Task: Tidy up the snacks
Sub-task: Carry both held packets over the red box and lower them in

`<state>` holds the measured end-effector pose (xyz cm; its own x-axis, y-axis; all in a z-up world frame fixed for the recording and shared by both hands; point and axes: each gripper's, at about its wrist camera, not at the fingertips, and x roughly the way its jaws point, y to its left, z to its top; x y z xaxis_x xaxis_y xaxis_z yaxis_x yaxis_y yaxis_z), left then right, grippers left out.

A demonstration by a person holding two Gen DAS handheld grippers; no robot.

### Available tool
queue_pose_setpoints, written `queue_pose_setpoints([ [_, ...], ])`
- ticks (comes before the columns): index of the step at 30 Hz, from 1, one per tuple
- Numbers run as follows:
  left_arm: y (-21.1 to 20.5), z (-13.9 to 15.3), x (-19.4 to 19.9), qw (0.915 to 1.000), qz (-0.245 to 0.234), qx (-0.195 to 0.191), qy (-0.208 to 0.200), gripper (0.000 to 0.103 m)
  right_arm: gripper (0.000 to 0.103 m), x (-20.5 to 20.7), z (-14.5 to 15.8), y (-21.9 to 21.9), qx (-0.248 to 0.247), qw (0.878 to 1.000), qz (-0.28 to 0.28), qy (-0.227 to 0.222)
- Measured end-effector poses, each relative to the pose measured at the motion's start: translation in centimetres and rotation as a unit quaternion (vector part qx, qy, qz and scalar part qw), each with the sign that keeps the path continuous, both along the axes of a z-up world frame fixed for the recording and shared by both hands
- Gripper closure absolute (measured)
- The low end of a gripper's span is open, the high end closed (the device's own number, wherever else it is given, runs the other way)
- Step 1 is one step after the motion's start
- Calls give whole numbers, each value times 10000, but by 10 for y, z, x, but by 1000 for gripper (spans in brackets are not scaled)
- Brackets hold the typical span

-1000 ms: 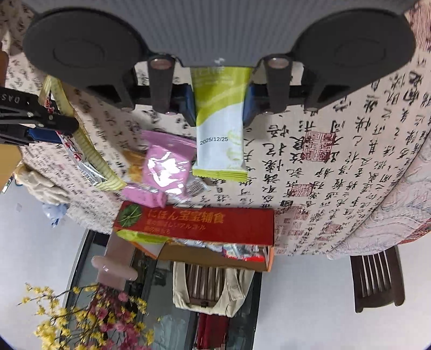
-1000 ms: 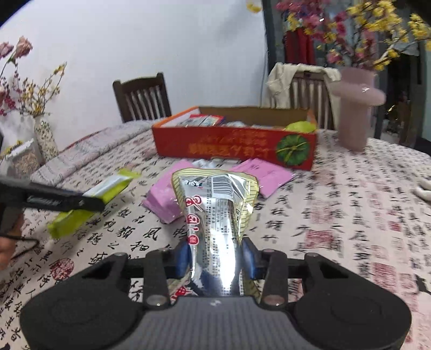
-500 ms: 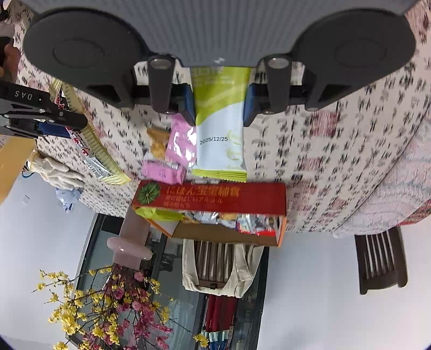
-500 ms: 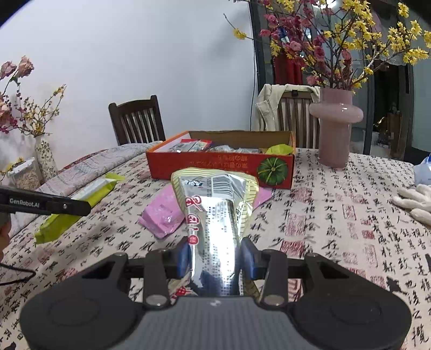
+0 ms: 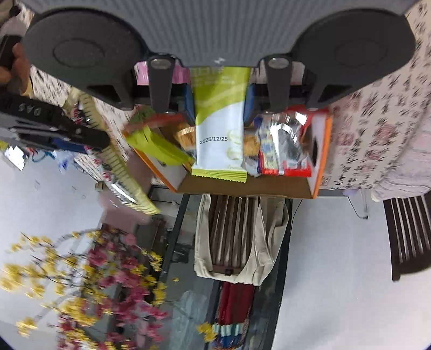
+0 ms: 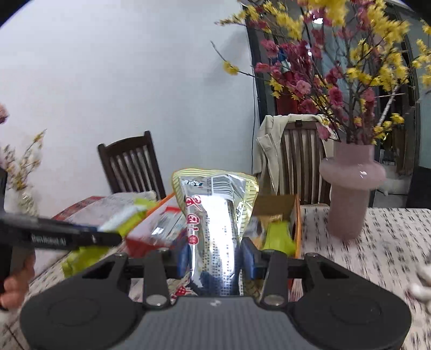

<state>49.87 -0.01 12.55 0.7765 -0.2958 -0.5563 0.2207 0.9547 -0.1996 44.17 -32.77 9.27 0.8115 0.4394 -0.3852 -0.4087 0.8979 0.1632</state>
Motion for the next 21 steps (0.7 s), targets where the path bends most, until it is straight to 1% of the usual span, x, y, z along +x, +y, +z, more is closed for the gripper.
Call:
queue_pose_setpoints([
  [2,-4,-2,32,9999,61,-62,110,67,64,35,0,5,-95,9999,-59,74],
  [4,-6,-8,59,9996,151,-32,229,67,64,69,-5,11,-218,9995,-136,191],
  [6,-8,-20,89,9985,246,-43,485,67,64,100,-12,16,-364,9986,-183,341],
  [10,-6,-45,127,9954,536,-58,791,66,64,148,-33,16,-418,9962,-254,721],
  [12,-8,-56,136,9951,499,-23,848,66,64,165,-45,17,-401,9948,-308,888],
  [14,-11,-67,142,9945,529,24,903,66,64,178,-59,15,-243,9935,-308,1066],
  [17,-13,-82,148,9932,570,61,1010,64,63,191,-81,22,-271,9917,-418,1185],
  [18,-13,-84,148,9934,577,79,988,61,63,190,-84,27,-449,9925,-500,1018],
  [19,-15,-87,146,9939,563,99,942,57,62,191,-86,32,-597,9920,-575,956],
  [20,-16,-87,145,9945,494,129,920,53,57,189,-86,34,-619,9919,-611,927],
  [21,-17,-87,143,9949,407,155,908,46,55,189,-87,35,-574,9922,-619,921],
])
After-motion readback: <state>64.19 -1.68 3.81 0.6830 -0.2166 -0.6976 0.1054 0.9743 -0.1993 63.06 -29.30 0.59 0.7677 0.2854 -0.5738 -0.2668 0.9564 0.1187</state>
